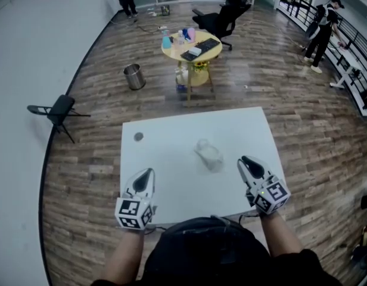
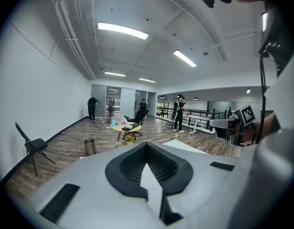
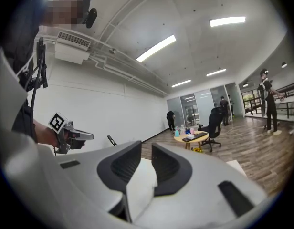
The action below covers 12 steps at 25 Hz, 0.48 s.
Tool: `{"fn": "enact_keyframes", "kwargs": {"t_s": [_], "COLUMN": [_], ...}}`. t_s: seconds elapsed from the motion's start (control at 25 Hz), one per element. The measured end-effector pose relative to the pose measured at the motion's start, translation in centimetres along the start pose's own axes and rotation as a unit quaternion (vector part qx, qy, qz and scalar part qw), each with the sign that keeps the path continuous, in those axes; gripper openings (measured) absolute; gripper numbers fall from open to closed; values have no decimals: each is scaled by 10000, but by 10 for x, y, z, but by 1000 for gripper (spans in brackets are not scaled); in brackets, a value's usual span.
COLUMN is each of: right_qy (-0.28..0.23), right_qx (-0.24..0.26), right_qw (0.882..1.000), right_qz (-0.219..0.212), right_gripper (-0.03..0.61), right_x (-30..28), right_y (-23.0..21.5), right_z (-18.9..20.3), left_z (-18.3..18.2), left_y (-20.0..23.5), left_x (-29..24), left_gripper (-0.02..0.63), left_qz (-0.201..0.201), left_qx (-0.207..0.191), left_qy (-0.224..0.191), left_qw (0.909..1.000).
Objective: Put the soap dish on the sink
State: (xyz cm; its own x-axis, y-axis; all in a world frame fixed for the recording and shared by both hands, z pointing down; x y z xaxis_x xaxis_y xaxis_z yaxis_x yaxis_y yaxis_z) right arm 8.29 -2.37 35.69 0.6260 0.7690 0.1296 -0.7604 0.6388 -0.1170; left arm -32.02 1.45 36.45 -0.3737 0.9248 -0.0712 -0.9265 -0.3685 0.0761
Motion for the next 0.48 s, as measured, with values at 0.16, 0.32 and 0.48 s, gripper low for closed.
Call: {"fn": "enact_keyframes", "kwargs": {"t_s": [0.16, 0.32, 0.48], "right_qy": [2, 35, 45], "right_qx": [-74, -136, -171], "right_qw": [10000, 9999, 9998], "right_qz": [15, -1, -78], "right_gripper": [71, 71, 43], "right_x": [2, 4, 1], "right_y": [-2, -5, -6], "right_z": [2, 5, 7], "left_z": [3, 2, 1], "left_y": [-4, -7, -6], "left_x": [-3, -4, -6], "left_gripper": [-11, -11, -11], "left_qz": [43, 33, -2], "left_qx": [-23, -112, -119], "left_qy": [79, 55, 78], "left_qw": [10000, 9999, 9999]}}
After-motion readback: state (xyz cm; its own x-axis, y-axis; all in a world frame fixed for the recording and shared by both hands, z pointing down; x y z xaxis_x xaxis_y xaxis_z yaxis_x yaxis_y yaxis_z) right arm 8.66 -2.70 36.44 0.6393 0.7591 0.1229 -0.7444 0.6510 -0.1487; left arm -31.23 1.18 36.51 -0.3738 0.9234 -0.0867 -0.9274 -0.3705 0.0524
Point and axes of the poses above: the fingertips, and each gripper's own axes: x backward along the fingers, y to its left, z out of its underside, the point moved 10 cm from there along x, backward along the fingers, and after that the axes turned 13 degrees about -y, right-handed, at the moved point
